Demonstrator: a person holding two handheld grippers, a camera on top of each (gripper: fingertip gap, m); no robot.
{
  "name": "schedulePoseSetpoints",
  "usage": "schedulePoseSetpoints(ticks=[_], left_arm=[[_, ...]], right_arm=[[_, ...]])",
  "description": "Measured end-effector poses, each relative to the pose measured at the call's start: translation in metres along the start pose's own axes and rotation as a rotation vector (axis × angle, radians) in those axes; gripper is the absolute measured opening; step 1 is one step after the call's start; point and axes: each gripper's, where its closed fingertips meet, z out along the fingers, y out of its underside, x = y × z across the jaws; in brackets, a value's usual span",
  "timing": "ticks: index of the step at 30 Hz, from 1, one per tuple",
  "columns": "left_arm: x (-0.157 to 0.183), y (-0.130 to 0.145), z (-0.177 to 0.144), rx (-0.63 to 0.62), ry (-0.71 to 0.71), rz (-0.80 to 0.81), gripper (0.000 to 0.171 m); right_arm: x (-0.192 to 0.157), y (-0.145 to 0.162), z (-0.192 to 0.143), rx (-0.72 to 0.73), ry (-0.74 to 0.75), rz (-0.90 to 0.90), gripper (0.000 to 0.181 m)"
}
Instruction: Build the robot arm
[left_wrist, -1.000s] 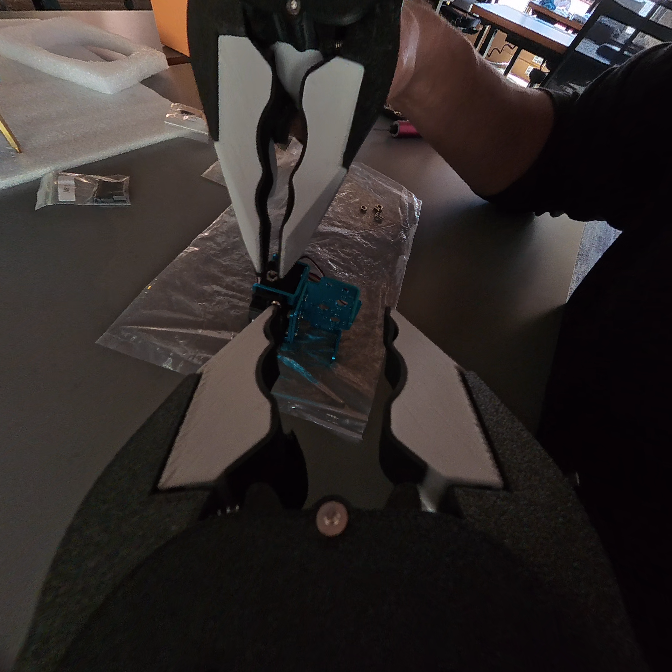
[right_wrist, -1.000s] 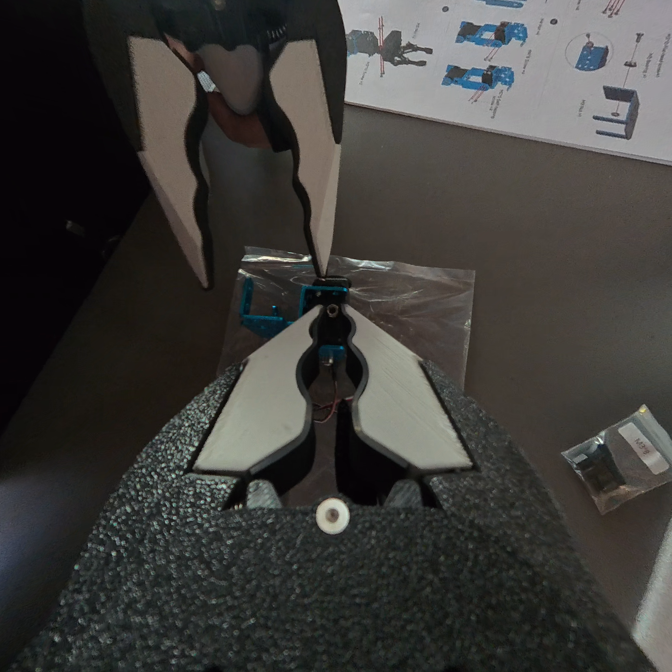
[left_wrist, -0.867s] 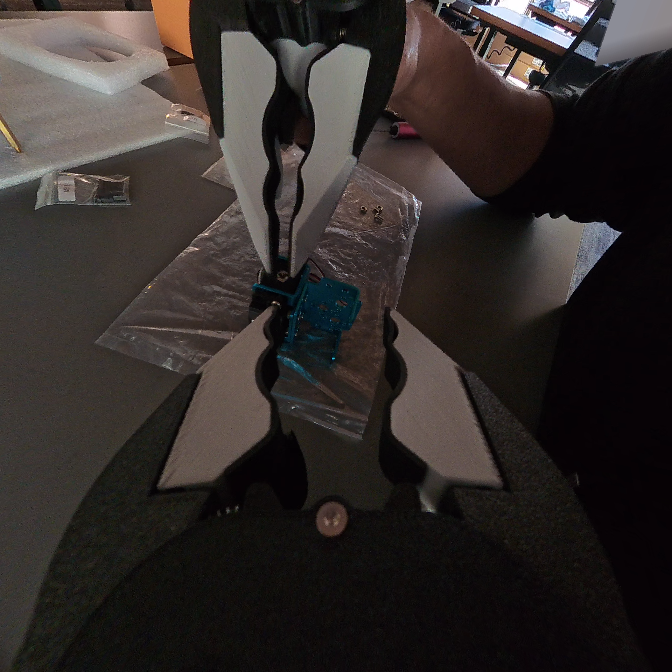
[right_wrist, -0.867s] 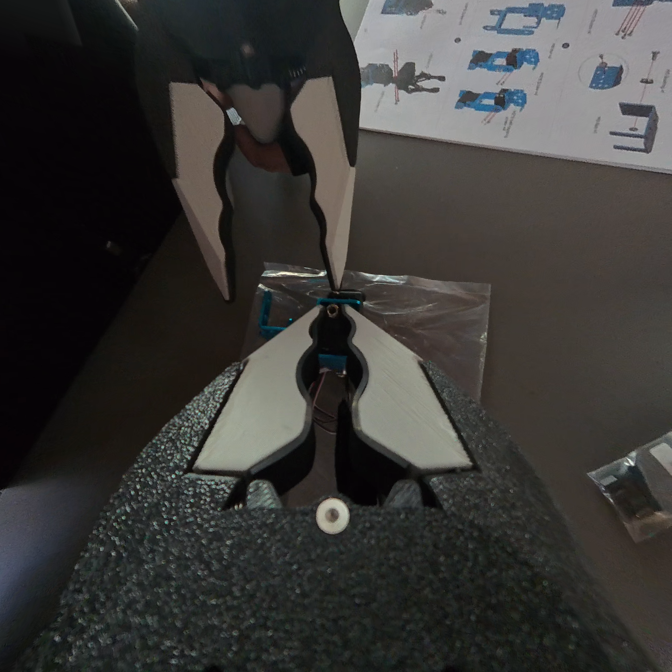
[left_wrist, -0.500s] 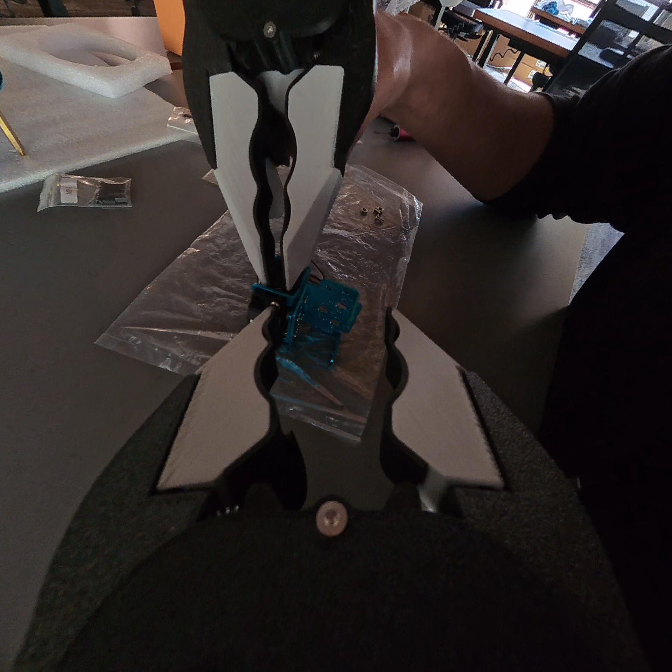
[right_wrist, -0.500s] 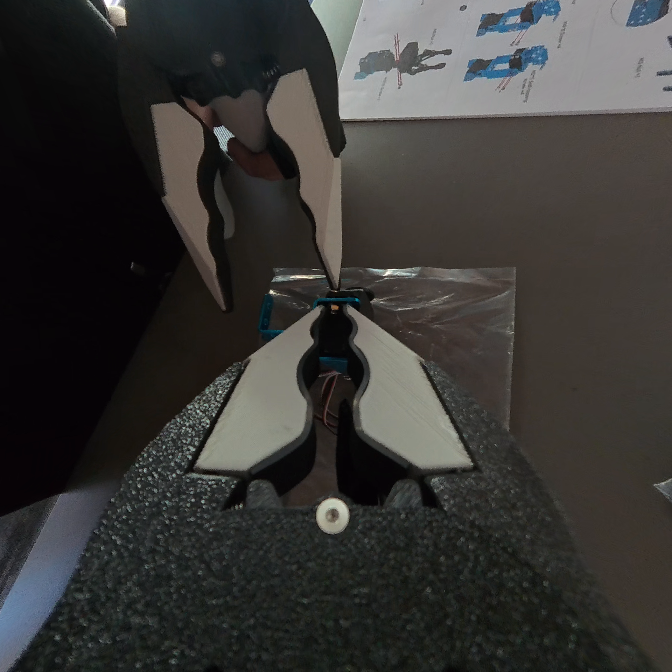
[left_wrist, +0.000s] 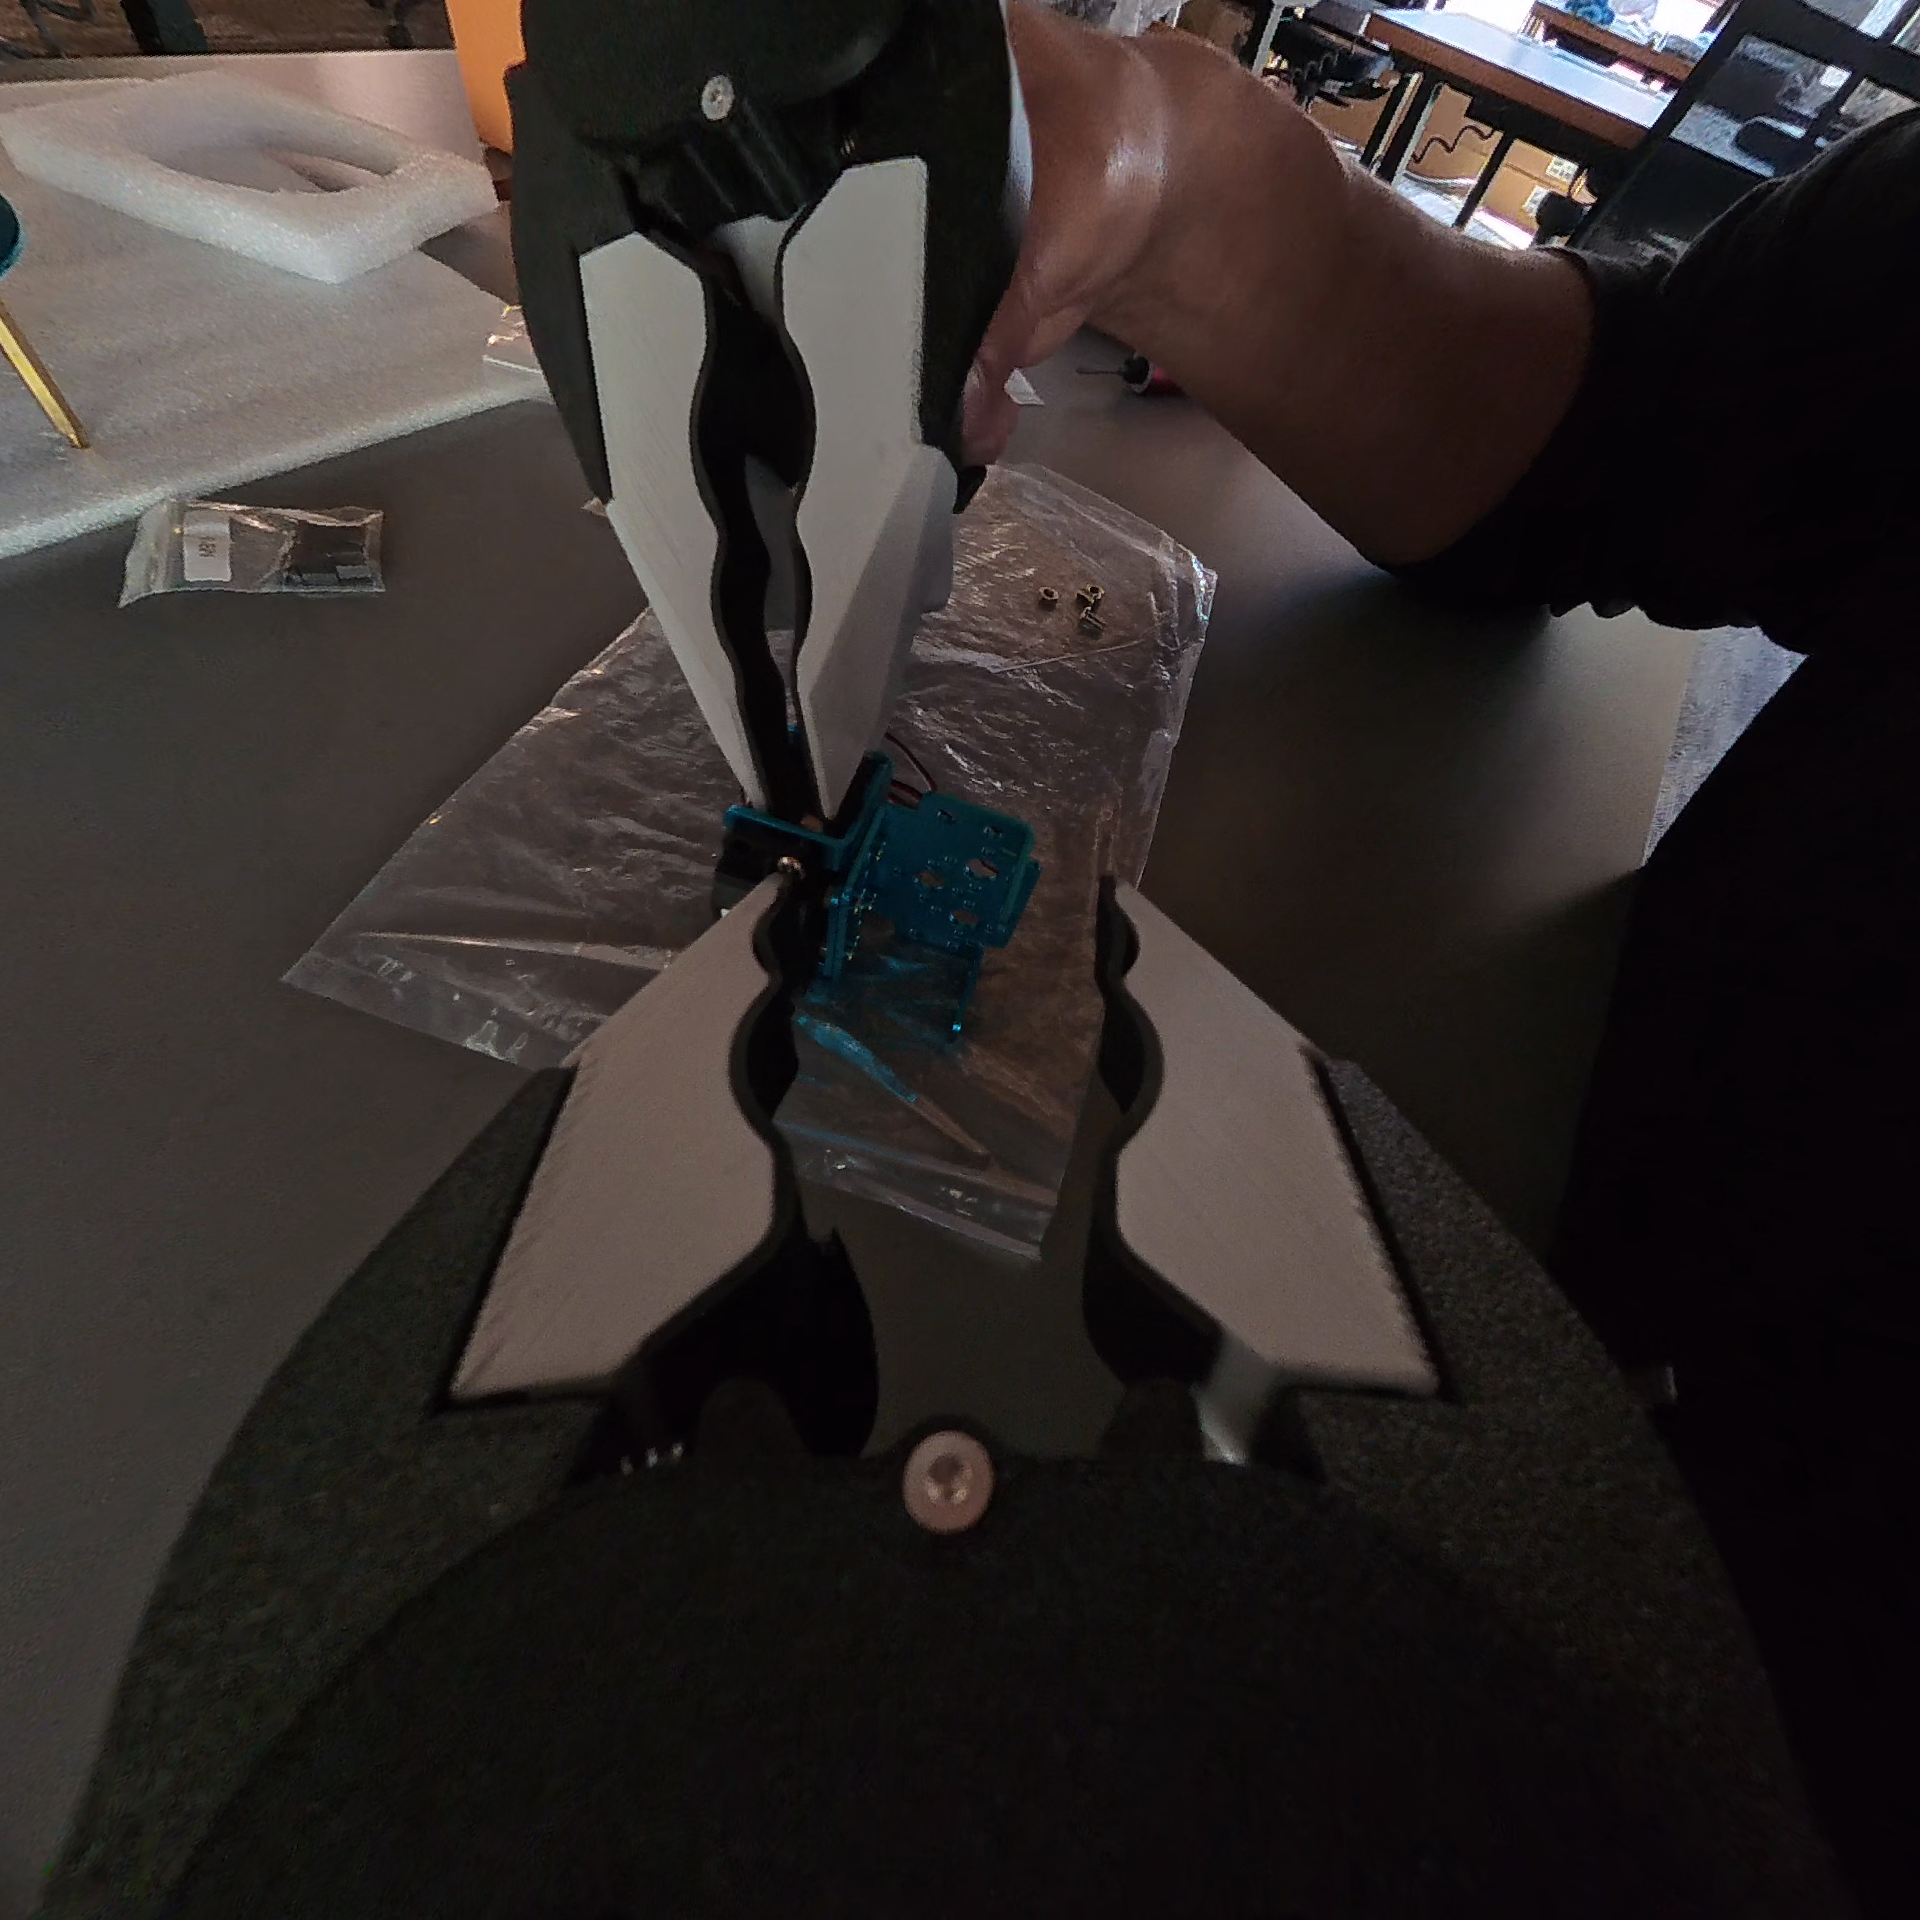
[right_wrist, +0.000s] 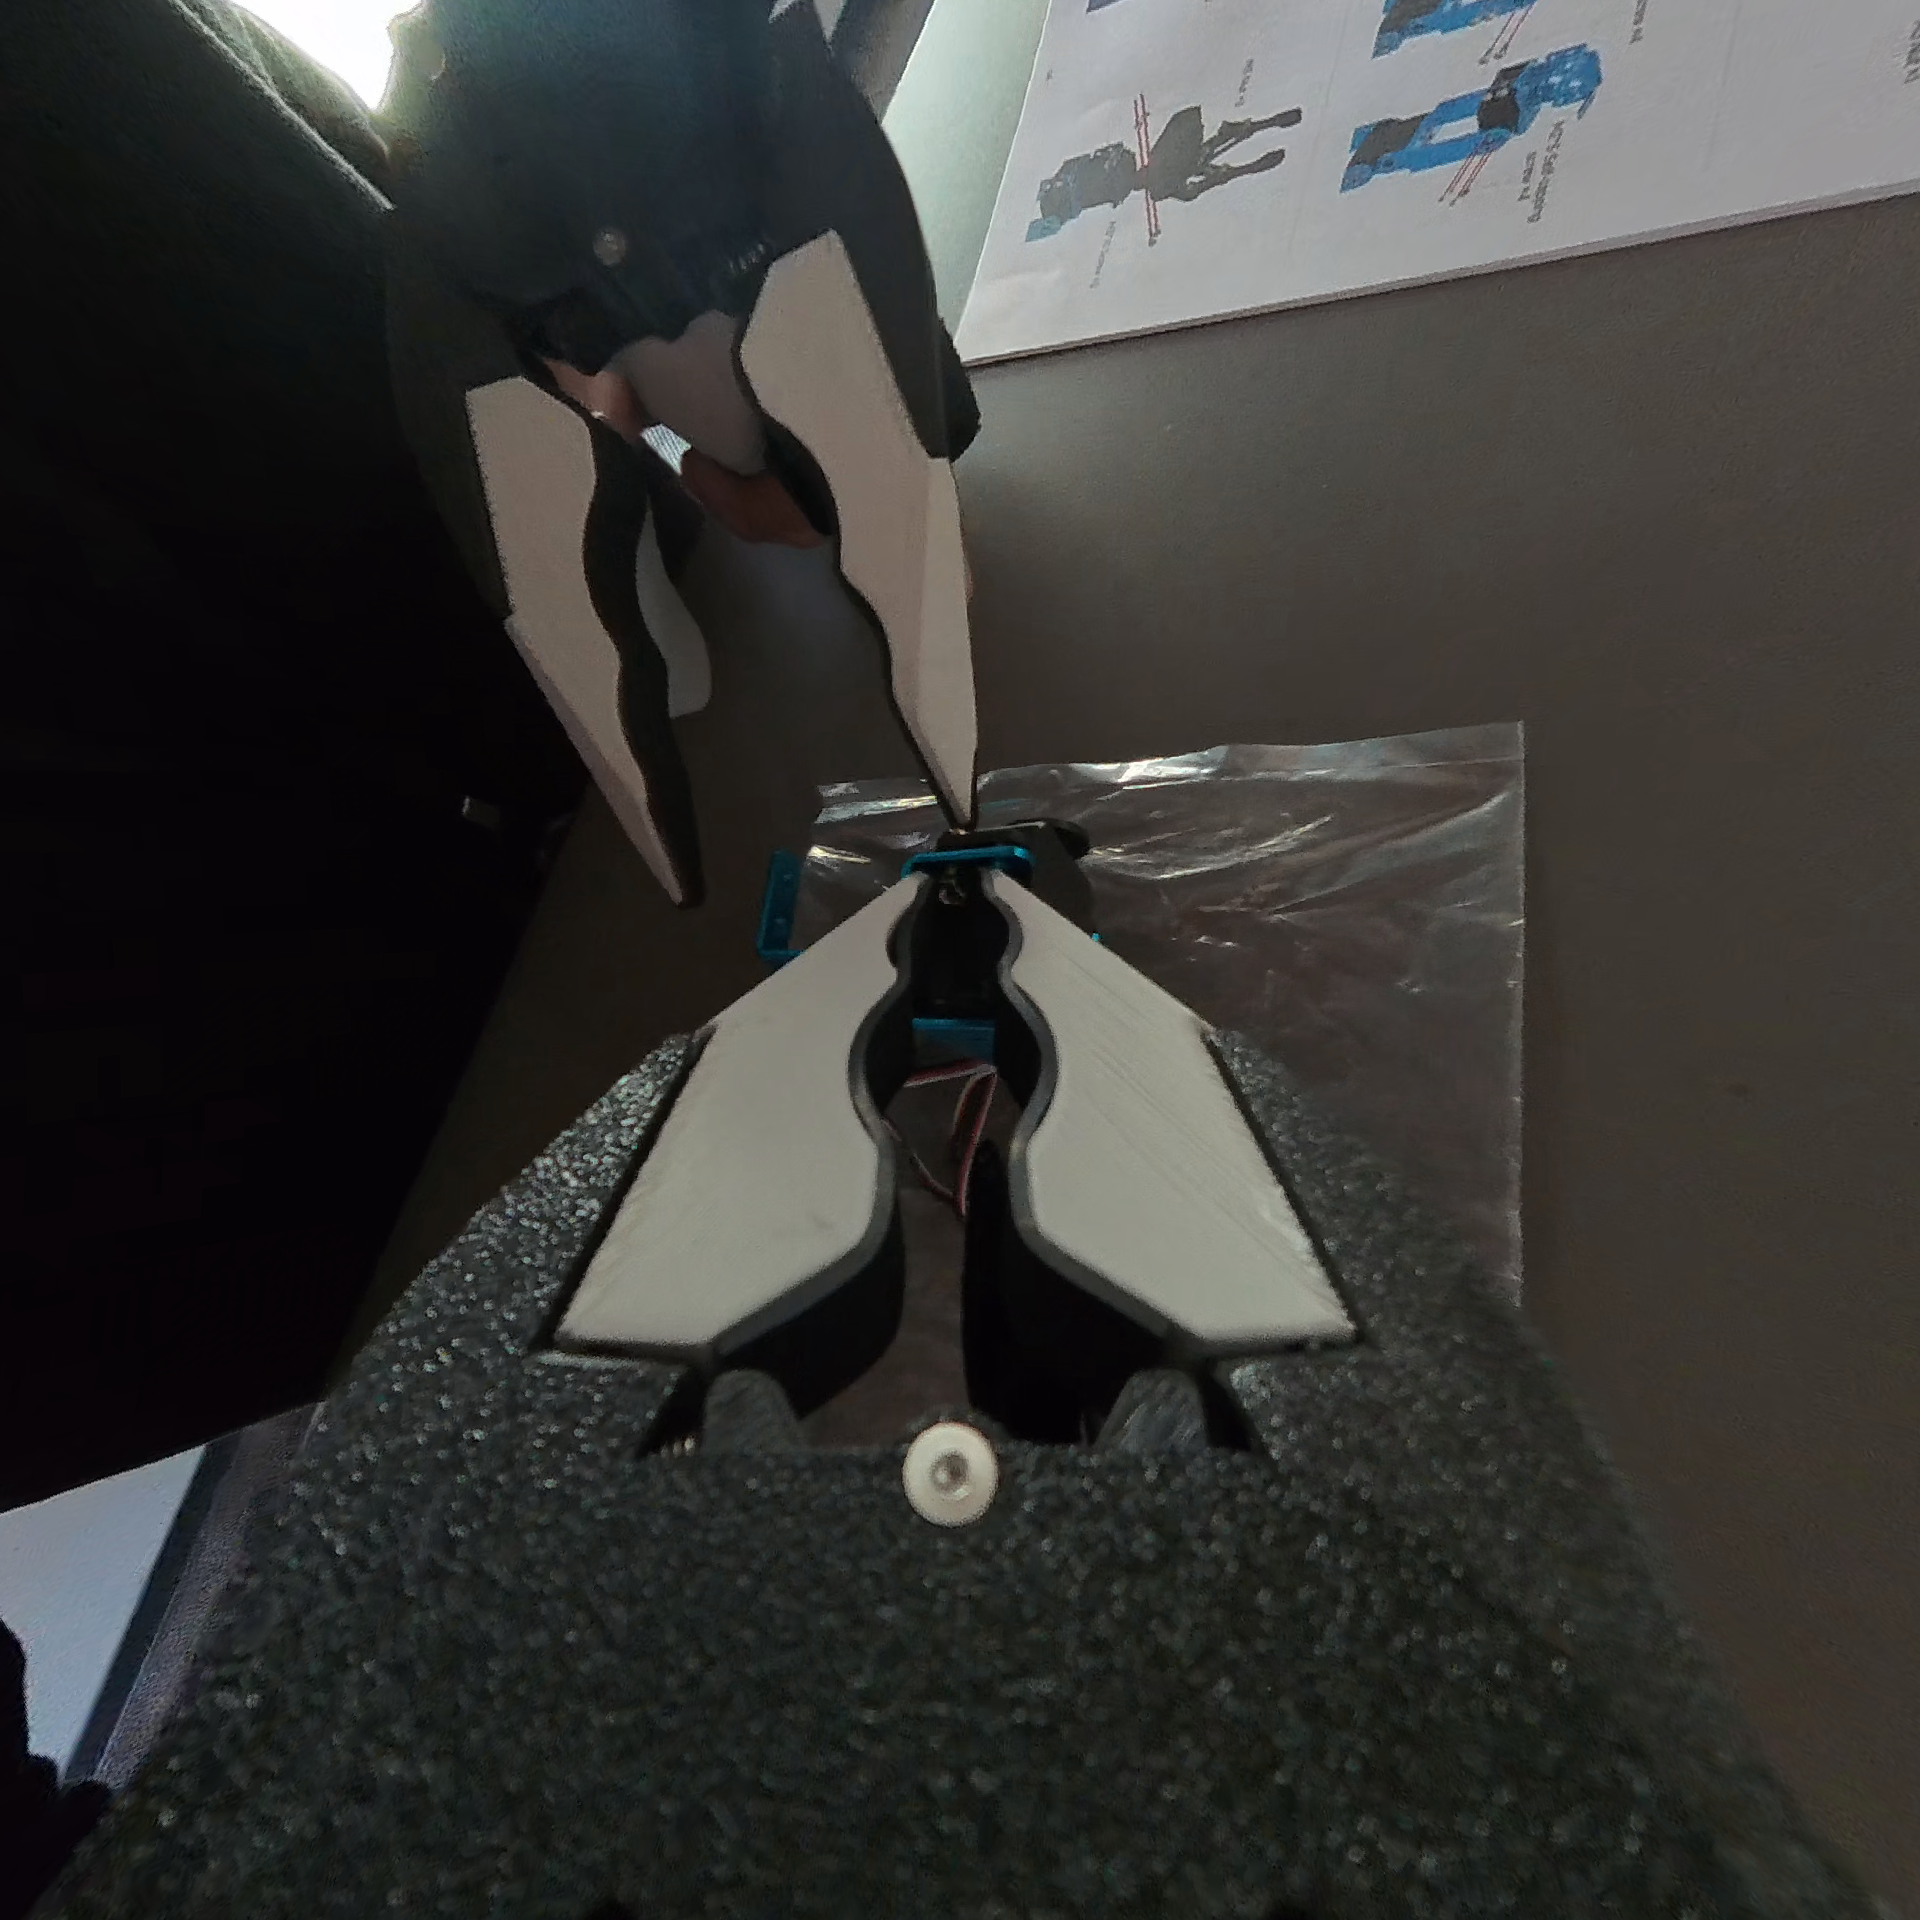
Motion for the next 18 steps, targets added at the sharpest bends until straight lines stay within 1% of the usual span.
schedulePoseSetpoints(ticks=[7,13,18], left_arm=[[0.001,0.000,0.000,0.003,-0.003,-0.002,0.056],[0.001,0.000,0.000,0.001,-0.001,0.001,0.056],[0.001,0.000,0.001,0.002,-0.001,0.001,0.056]], right_arm=[[0.000,0.000,-0.001,-0.001,-0.008,0.006,0.007],[-0.001,0.001,-0.005,-0.020,0.027,-0.035,0.010],[-0.009,-0.001,-0.011,-0.012,-0.005,-0.033,0.020]])
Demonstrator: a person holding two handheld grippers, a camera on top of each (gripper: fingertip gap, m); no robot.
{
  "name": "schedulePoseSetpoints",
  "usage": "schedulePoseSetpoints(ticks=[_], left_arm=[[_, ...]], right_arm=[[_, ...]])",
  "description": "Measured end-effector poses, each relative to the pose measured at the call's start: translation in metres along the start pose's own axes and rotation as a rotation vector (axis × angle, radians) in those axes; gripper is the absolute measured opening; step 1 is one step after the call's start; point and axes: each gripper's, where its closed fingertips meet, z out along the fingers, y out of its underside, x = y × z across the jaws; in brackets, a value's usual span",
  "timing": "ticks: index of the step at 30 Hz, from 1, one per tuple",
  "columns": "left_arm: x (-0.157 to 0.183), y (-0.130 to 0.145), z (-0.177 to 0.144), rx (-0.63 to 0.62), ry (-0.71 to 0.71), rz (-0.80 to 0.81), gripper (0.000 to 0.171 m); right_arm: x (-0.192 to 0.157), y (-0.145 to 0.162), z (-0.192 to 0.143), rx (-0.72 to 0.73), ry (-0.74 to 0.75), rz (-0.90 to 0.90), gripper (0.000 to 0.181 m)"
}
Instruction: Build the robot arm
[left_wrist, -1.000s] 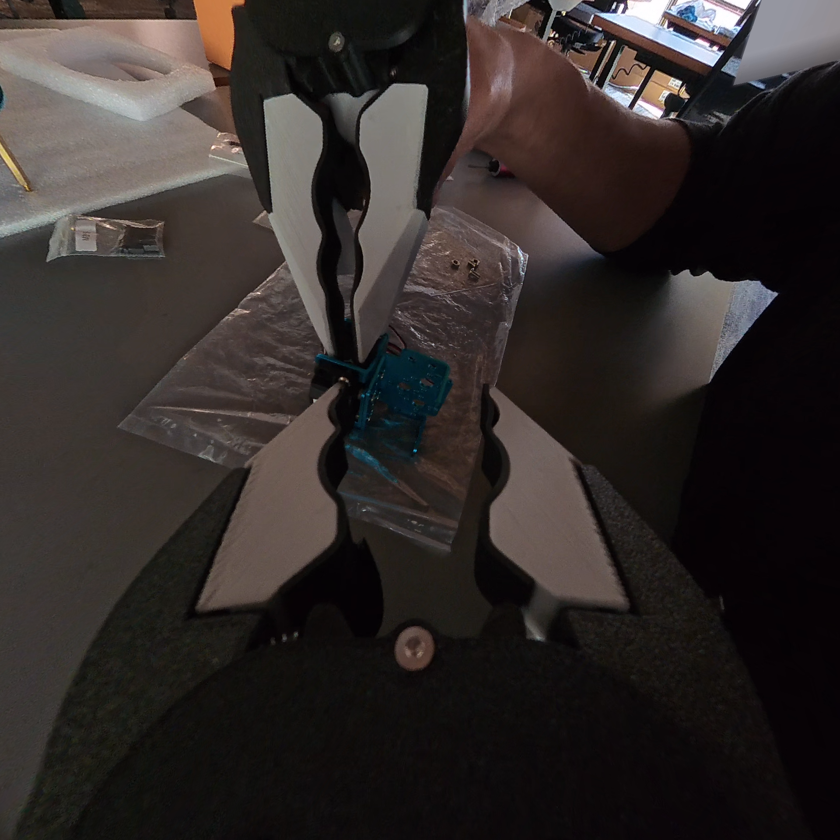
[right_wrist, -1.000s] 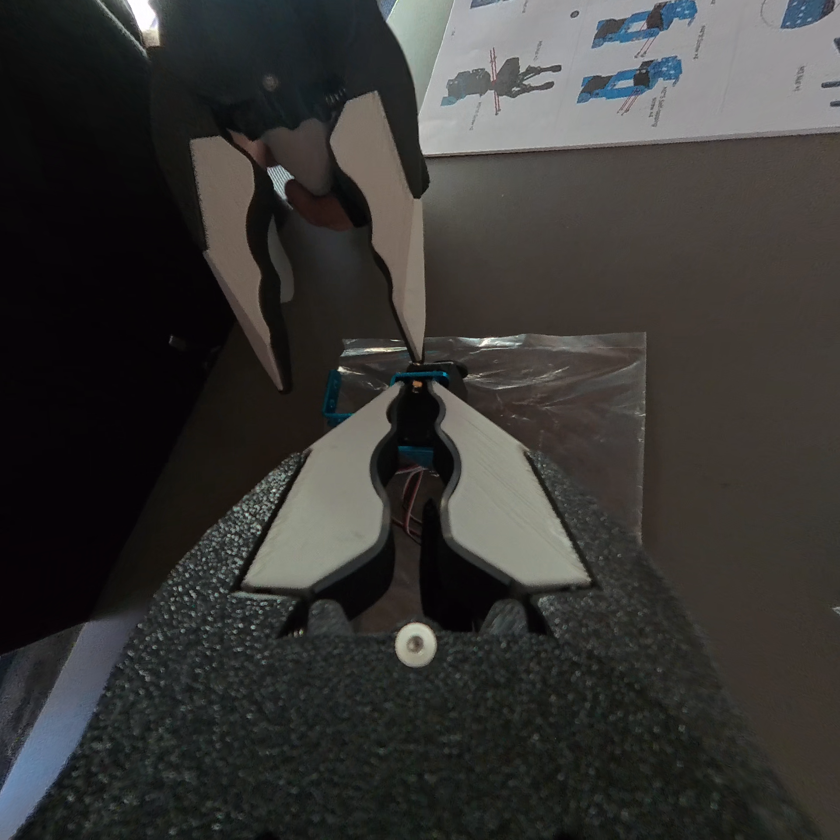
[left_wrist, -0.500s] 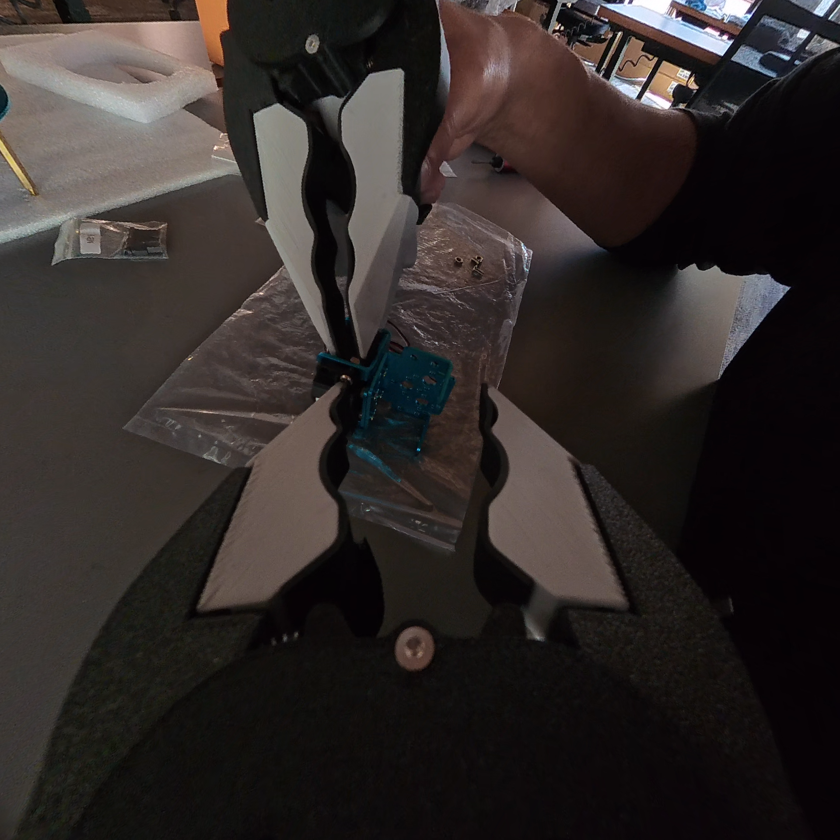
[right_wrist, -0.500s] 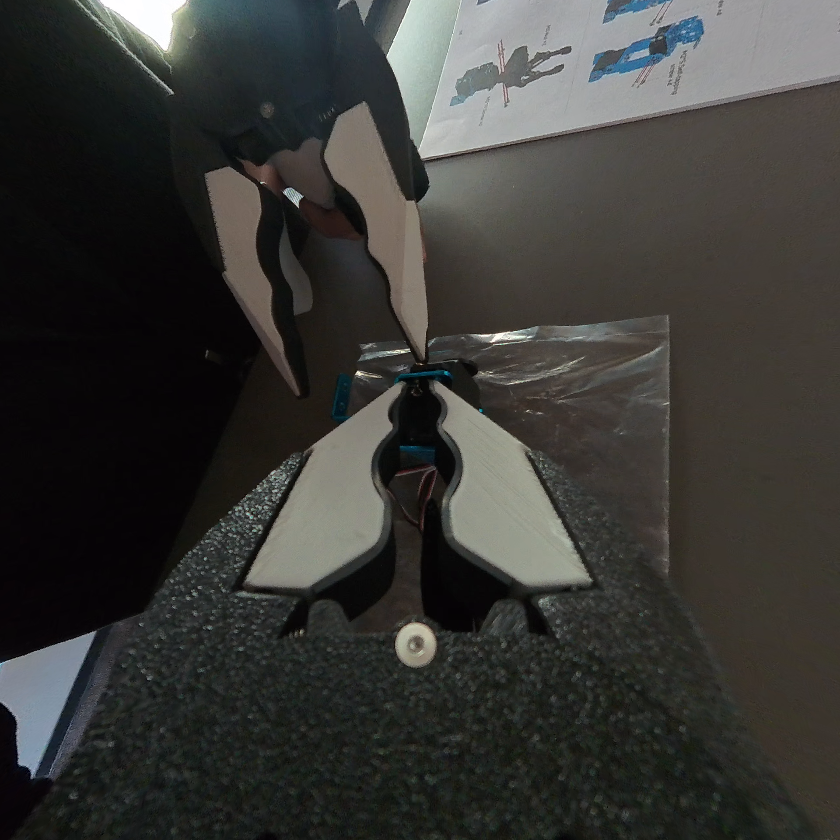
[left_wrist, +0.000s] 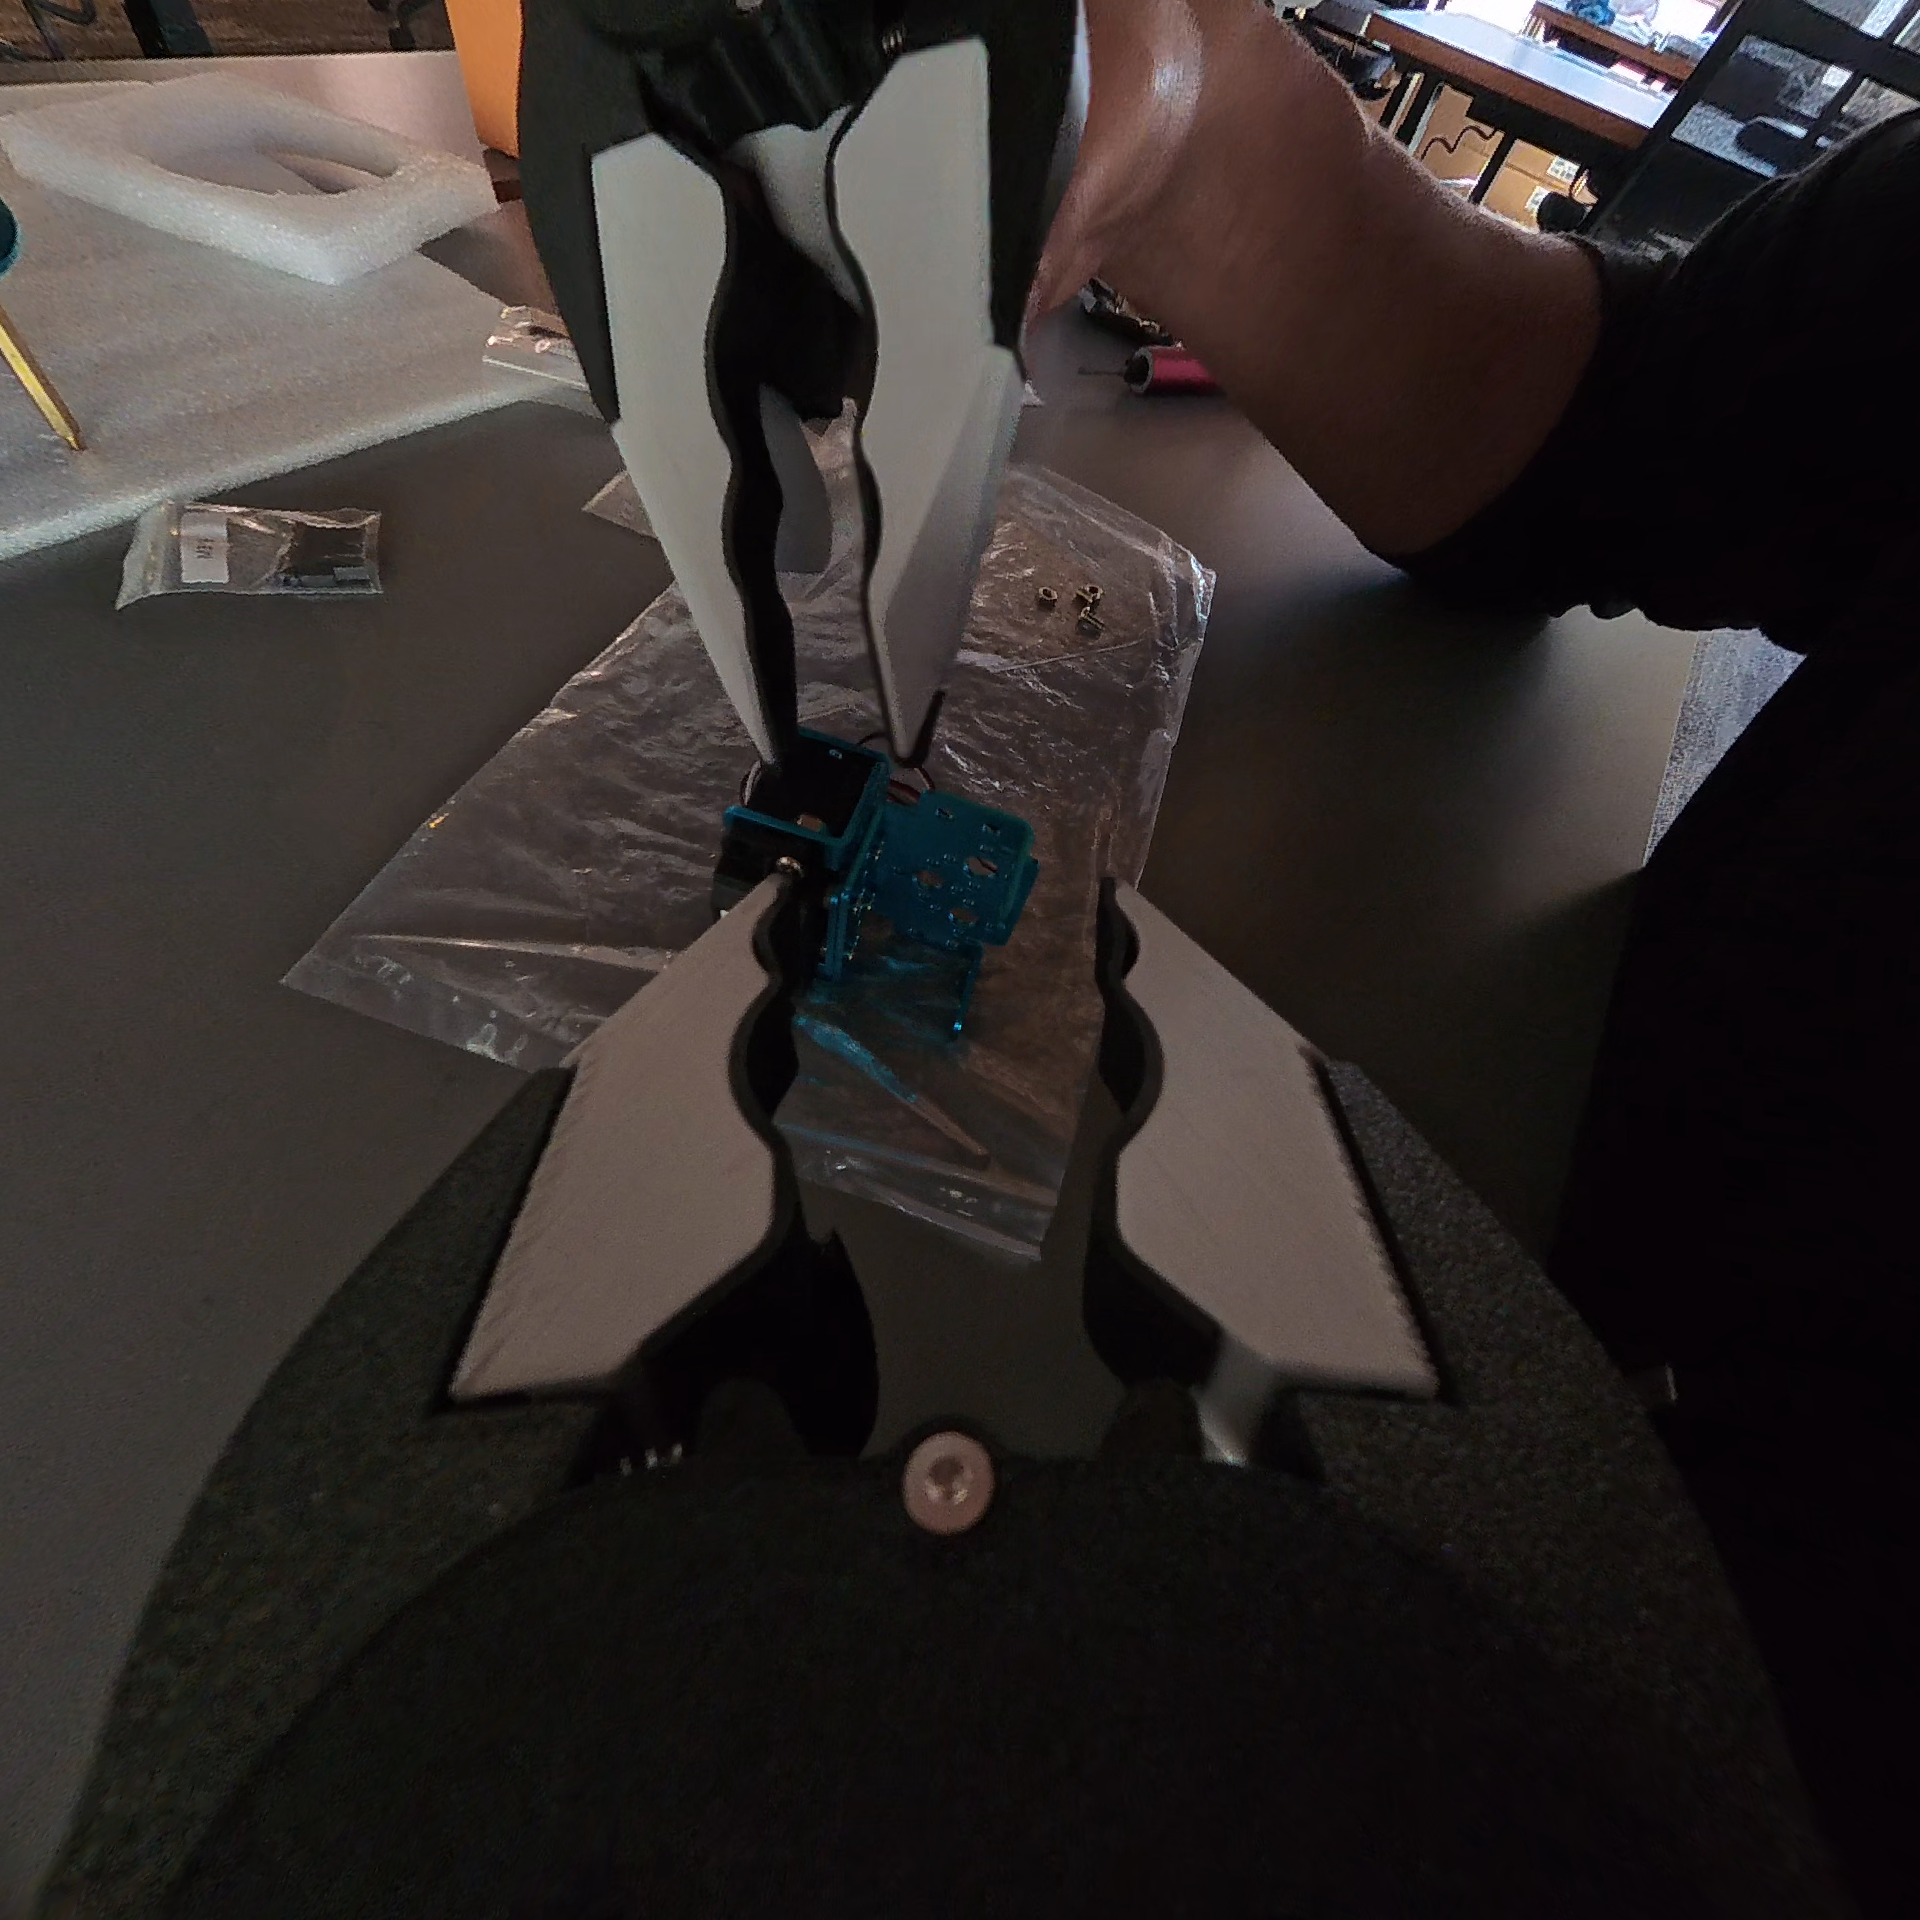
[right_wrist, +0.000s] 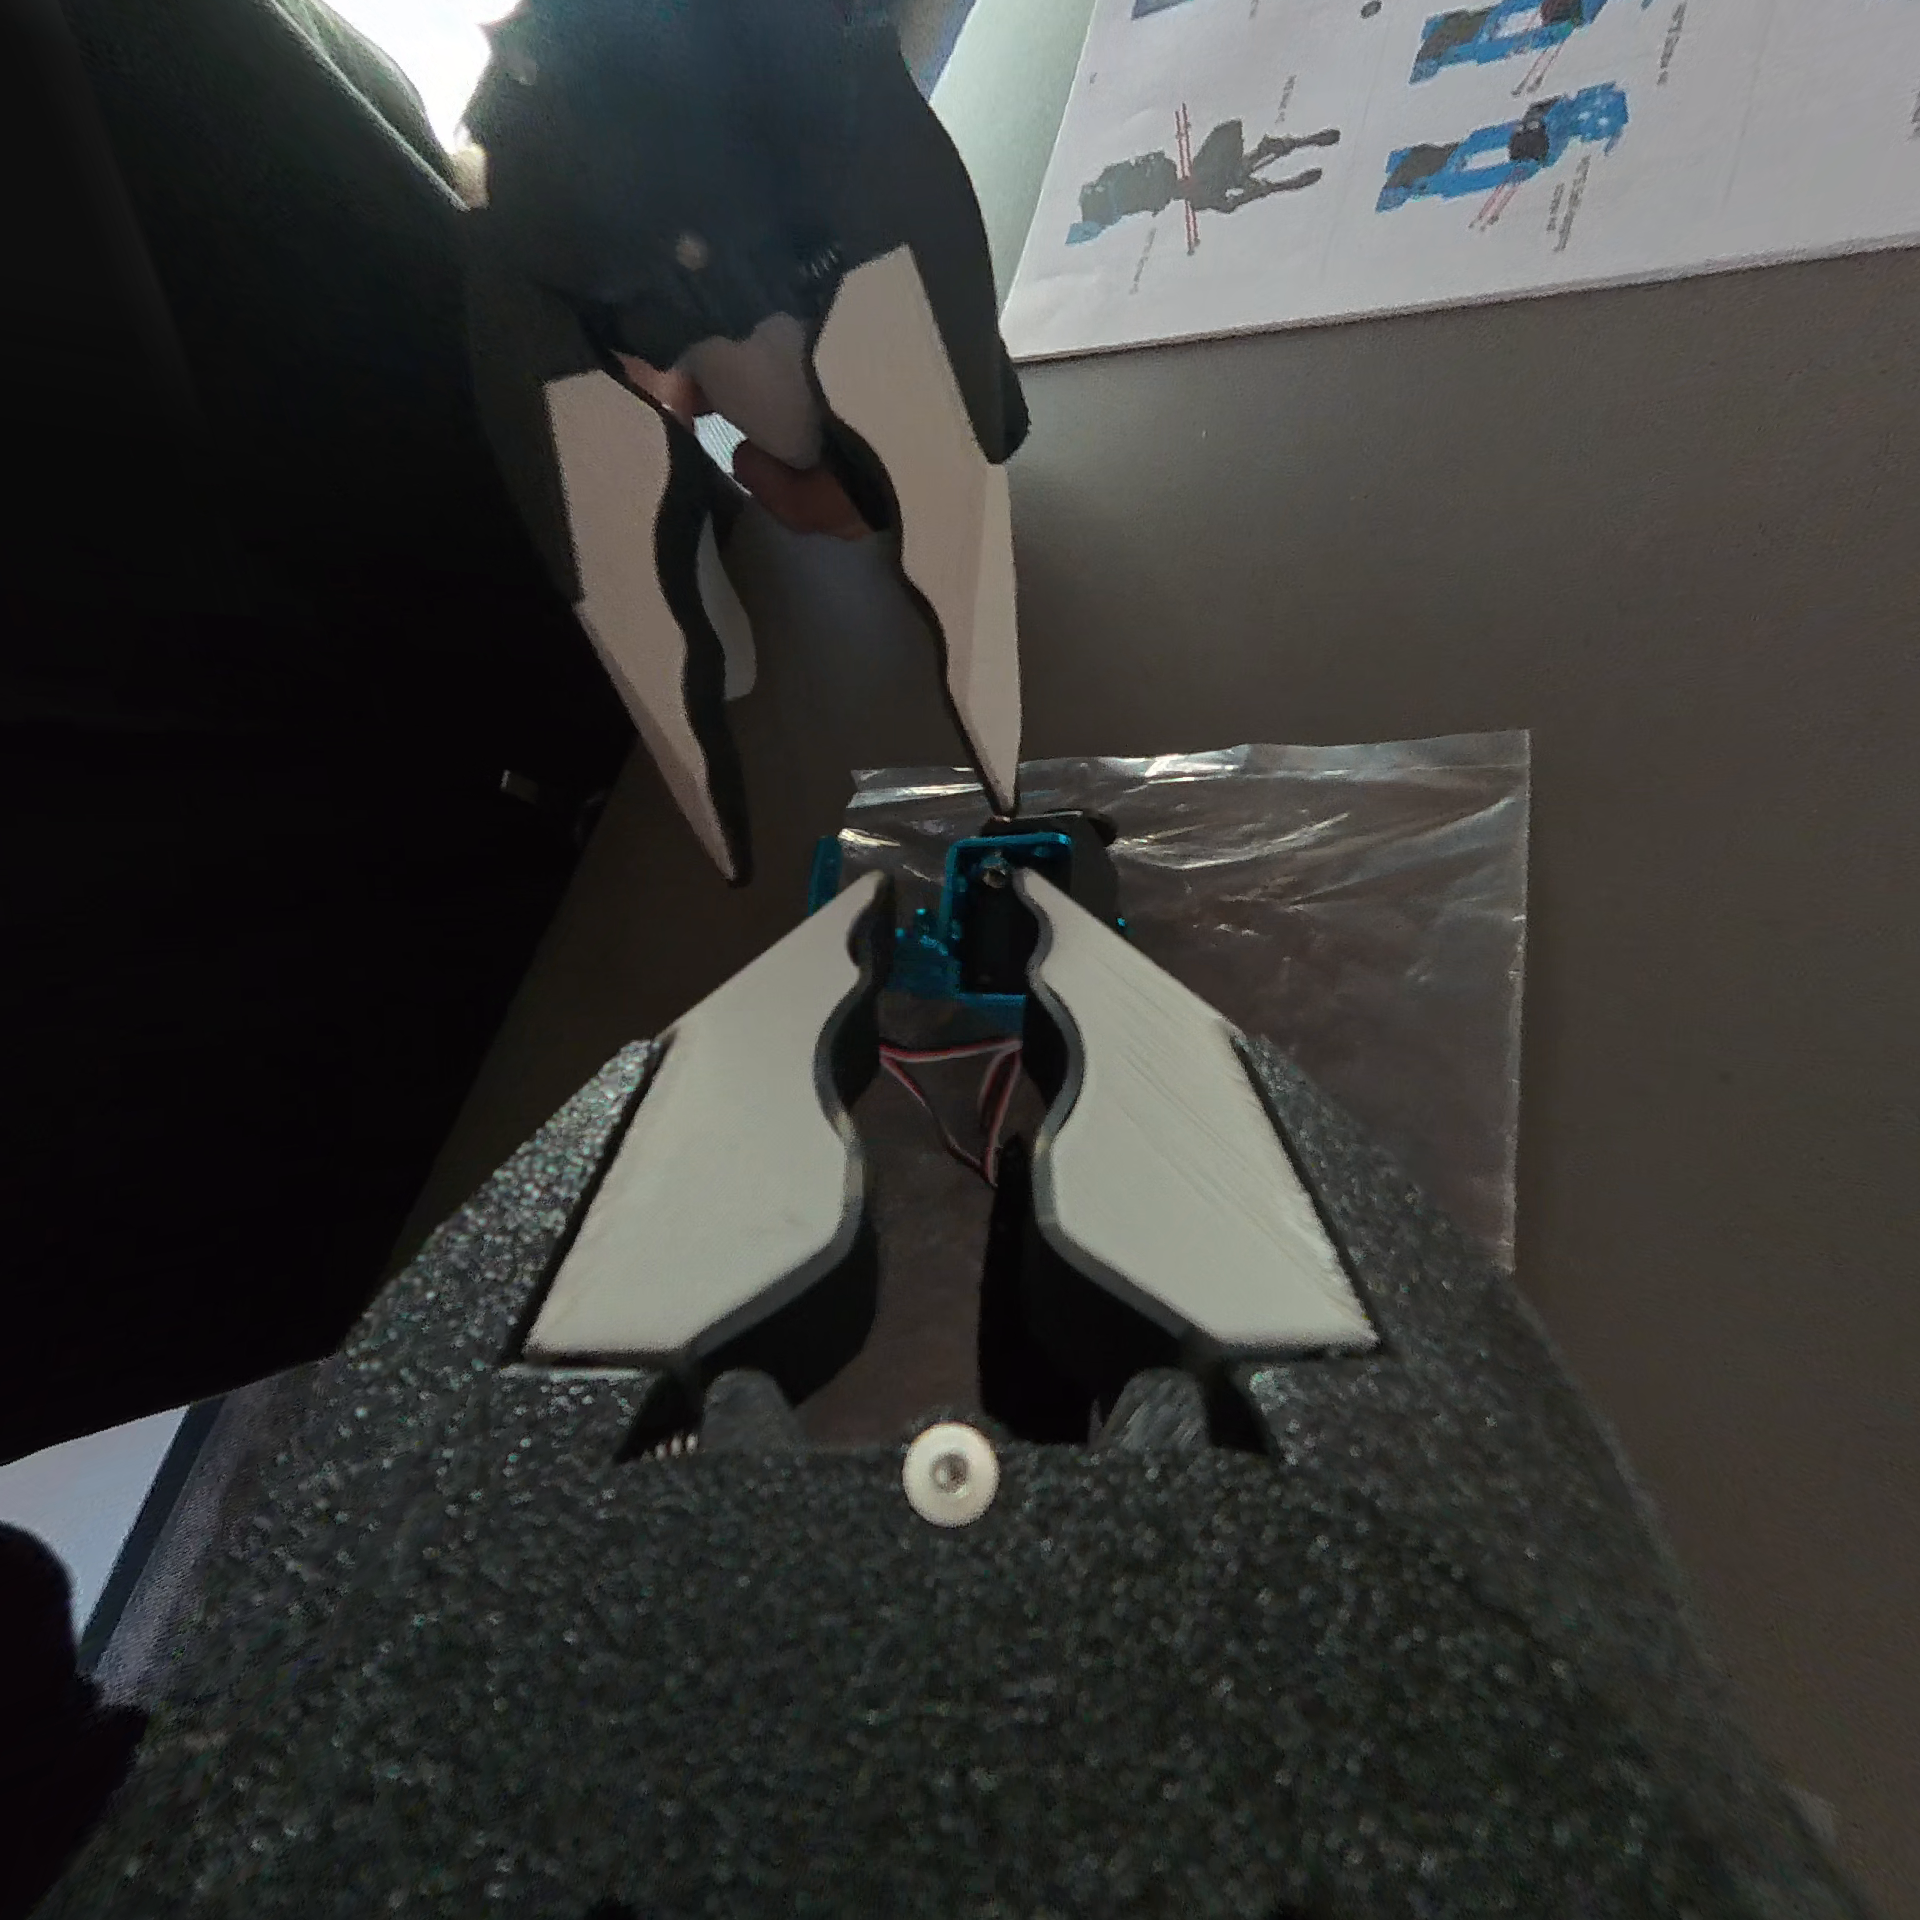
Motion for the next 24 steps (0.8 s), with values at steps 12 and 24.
schedulePoseSetpoints(ticks=[12,24], left_arm=[[0.0003,0.0004,-0.0002,0.000,0.000,0.000,0.057],[0.0002,0.0002,-0.0003,-0.001,-0.001,0.000,0.056]], right_arm=[[-0.0105,0.0044,0.0051,-0.042,-0.040,-0.005,0.038],[-0.0113,0.0053,0.0100,-0.038,-0.056,0.005,0.037]])
